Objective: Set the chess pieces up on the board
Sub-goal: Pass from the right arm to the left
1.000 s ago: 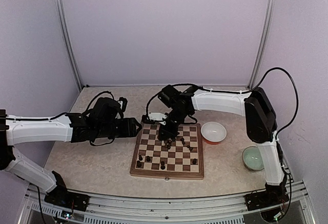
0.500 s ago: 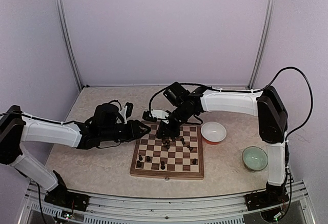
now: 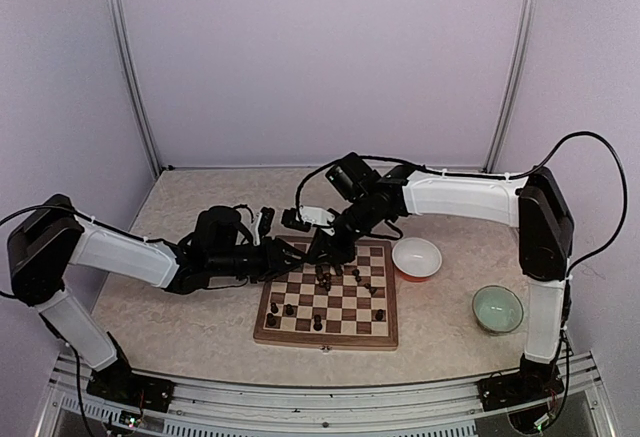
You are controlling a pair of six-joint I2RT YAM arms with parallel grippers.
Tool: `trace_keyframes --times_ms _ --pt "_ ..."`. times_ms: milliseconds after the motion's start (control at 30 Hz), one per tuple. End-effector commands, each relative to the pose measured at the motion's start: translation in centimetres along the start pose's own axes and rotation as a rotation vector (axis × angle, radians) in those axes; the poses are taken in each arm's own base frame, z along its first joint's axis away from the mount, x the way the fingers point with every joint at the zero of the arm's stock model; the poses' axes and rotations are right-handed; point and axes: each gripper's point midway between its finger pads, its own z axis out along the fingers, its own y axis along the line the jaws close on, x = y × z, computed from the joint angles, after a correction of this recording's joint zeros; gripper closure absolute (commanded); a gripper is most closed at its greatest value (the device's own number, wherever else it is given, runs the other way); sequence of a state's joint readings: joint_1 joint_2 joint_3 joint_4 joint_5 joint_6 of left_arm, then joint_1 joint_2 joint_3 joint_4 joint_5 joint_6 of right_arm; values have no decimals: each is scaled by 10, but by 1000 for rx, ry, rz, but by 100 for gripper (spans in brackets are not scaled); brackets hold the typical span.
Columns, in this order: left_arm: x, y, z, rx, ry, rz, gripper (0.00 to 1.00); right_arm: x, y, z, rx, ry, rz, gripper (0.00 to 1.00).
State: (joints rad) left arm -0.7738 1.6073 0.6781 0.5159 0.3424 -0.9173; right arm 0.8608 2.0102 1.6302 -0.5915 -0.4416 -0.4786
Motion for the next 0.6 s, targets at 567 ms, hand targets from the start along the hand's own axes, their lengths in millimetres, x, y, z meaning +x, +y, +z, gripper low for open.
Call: trace_keyframes --times_ms 567 --pt "-2 -36 12 203 39 -42 81 -36 25 -32 -37 -145 -101 91"
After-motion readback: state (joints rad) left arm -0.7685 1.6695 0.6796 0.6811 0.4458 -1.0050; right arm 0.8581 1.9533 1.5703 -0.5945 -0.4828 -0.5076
